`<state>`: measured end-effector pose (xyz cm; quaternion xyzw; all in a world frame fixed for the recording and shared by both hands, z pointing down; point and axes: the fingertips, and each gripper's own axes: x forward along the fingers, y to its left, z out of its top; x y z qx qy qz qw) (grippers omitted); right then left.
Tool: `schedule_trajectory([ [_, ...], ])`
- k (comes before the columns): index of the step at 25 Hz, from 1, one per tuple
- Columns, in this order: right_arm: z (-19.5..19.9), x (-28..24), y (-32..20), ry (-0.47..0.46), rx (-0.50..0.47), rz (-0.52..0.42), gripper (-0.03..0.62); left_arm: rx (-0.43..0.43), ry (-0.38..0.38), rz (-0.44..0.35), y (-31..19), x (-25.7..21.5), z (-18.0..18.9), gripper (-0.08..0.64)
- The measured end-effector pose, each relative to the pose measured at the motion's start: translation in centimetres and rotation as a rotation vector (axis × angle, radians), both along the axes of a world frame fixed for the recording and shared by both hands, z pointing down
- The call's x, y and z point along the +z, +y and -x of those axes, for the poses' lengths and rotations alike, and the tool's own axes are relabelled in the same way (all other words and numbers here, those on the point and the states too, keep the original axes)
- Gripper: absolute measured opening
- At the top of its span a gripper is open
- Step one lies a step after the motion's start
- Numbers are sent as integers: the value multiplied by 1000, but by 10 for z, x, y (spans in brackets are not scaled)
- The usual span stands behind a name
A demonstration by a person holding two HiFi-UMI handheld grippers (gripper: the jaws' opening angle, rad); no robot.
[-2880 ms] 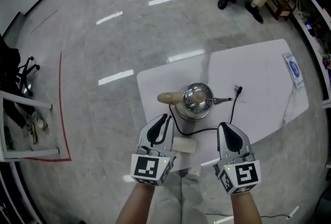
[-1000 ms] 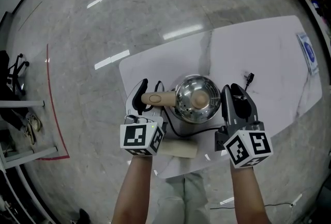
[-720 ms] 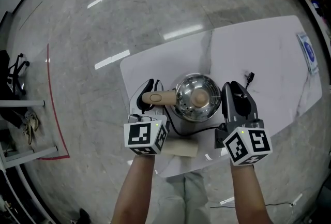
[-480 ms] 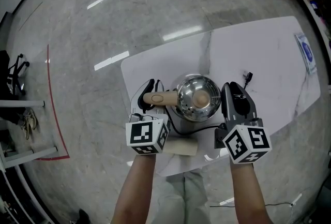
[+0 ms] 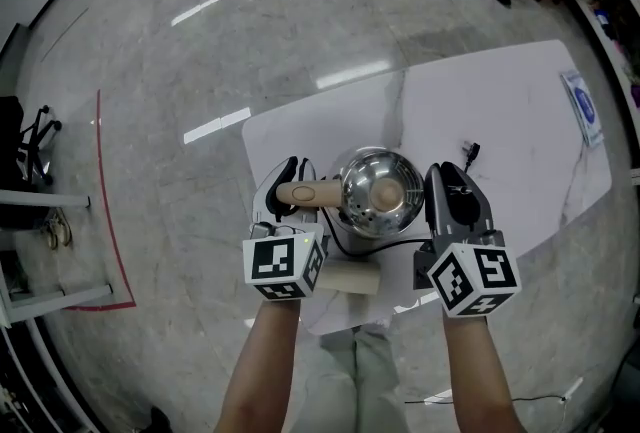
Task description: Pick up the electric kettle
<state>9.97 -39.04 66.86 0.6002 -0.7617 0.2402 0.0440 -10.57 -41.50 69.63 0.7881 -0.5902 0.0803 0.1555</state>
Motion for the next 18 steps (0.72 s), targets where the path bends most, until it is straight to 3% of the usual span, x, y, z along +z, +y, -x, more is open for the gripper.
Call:
schedule_trajectory([
  [18,3,-106,16,18,-11,-73,86,16,3,-75,15,-108,1,57],
])
